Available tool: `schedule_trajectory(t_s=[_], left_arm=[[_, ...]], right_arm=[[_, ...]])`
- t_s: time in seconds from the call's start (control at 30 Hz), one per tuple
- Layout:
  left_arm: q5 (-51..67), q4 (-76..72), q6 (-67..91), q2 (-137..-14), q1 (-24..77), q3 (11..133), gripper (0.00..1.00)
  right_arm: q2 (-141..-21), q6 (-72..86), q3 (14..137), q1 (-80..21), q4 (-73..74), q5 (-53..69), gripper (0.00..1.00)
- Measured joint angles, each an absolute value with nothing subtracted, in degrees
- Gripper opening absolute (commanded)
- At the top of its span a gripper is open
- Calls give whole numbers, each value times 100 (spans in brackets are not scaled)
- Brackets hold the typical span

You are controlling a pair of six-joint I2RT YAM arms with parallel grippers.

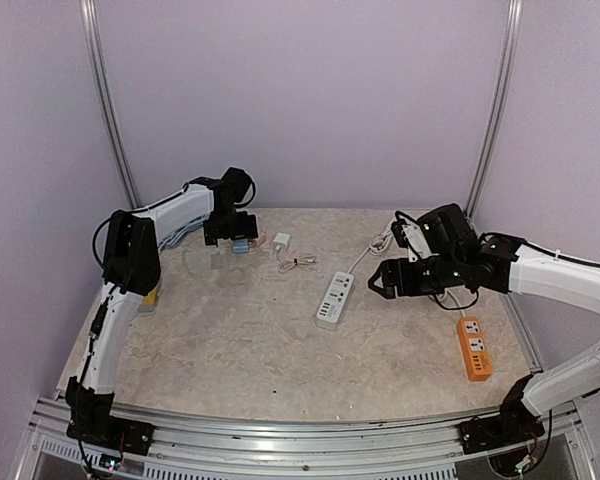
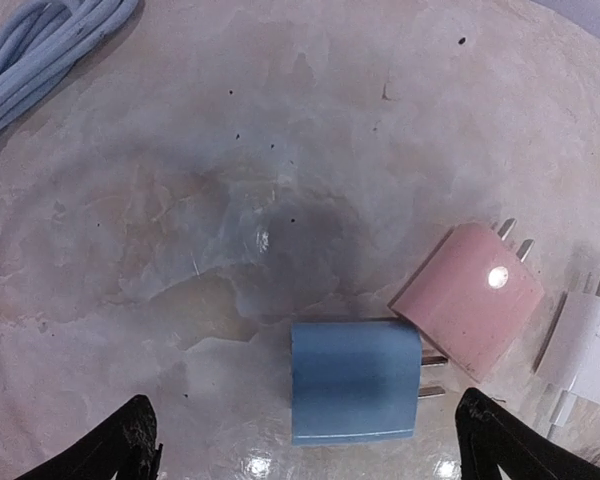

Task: Insert the plug
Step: Pick up the plug at the center of the board.

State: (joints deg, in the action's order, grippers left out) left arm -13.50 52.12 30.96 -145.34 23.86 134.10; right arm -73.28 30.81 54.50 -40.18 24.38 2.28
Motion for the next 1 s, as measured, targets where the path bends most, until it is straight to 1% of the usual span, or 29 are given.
schedule_trajectory(t_s=[0.13, 0.27, 0.33, 0.53, 0.63, 0.7, 1.0], left_arm=[[-1345, 5277, 3002, -14647, 2412, 13421, 93], [-1256, 5315, 2952, -14779, 2416, 13421, 81], [-1227, 5319, 2945, -14816, 2414, 13419, 73], [-1175, 5299, 2908, -14840, 2414, 13402, 61], [-1199, 5196, 2893, -14835, 2414, 13301, 51], [-1201, 5124, 2864, -14811, 2408, 13242, 44], [-1175, 4775, 2803, -14639, 2381, 12884, 24]], right_arm=[[-7328, 3079, 5408, -4018, 2458, 220, 78], [-7328, 3076, 5408, -4018, 2456, 222, 78], [-7330, 3074, 5408, -4018, 2453, 226, 78], [-7373, 3072, 5408, -4018, 2453, 228, 78], [-7376, 3070, 5408, -4018, 2453, 228, 78], [-7397, 3070, 5411, -4018, 2453, 228, 78], [-7507, 3009, 5439, -4018, 2458, 228, 78]])
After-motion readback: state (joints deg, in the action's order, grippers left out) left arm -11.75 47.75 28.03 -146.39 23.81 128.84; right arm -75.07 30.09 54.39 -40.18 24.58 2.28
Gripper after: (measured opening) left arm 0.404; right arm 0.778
